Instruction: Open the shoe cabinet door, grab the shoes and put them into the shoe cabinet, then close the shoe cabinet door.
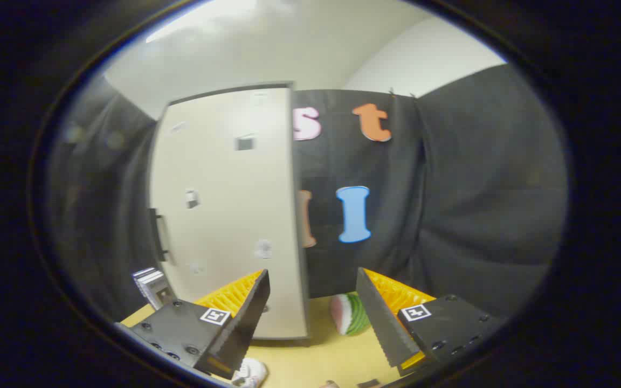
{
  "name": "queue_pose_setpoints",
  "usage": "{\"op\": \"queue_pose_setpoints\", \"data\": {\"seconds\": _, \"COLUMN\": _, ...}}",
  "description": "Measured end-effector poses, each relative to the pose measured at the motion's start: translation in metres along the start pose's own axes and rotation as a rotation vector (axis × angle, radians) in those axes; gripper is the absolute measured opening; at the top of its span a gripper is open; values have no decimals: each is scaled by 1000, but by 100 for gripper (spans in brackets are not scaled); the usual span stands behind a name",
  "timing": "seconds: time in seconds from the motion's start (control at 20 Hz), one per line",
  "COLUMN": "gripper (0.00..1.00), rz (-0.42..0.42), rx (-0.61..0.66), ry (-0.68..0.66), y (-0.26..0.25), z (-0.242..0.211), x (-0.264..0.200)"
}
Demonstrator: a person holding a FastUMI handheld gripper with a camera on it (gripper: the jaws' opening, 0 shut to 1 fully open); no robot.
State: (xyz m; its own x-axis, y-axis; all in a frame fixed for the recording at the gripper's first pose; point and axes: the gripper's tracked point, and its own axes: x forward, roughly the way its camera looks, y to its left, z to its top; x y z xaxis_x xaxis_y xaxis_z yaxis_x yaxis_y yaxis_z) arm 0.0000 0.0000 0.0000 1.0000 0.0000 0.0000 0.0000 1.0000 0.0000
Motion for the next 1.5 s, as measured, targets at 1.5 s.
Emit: {"op": "queue_pose_setpoints", "data": {"seconds": 1.5, "gripper": 98, "rz": 243, "rx": 61, "ry": -7, "y": 135, "z": 17, "x": -26}}
